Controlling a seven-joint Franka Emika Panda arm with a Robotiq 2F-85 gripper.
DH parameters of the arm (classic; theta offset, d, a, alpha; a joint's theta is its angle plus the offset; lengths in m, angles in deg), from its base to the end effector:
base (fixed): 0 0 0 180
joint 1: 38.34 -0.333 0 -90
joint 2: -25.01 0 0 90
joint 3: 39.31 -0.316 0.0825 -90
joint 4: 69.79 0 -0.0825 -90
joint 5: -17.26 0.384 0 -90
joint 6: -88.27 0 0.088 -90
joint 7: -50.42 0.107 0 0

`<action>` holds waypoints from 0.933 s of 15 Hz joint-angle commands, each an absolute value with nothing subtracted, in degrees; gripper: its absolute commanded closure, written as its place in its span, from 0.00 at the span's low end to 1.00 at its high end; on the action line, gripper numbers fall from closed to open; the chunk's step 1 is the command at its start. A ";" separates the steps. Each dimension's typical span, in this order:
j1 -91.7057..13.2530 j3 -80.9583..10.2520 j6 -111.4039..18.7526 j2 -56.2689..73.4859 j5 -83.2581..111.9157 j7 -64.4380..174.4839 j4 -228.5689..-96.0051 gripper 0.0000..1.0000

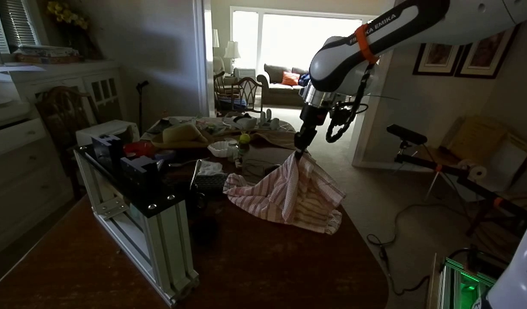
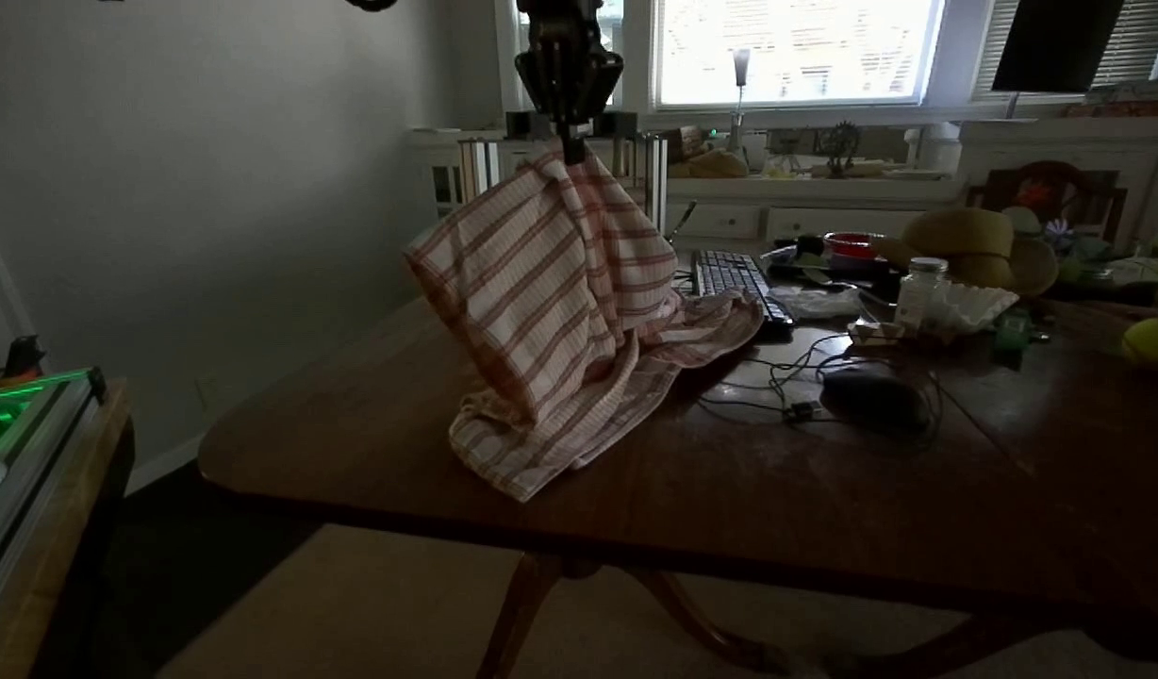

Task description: Fold the towel once in length then once in width

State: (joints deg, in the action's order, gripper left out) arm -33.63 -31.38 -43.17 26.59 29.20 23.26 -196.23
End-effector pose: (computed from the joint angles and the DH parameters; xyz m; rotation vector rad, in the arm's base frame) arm 0.5239 -0.1131 0.4034 -3.0069 -0.1866 -0.2480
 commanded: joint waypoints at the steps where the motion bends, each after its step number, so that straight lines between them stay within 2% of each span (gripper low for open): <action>1: -33.49 -32.61 -50.64 24.11 28.29 28.68 -197.10 0.99; 14: -30.06 -33.40 -66.57 14.66 29.46 28.42 -205.94 0.99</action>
State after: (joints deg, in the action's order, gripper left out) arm -31.02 -32.44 -62.70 17.11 30.20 28.46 -204.19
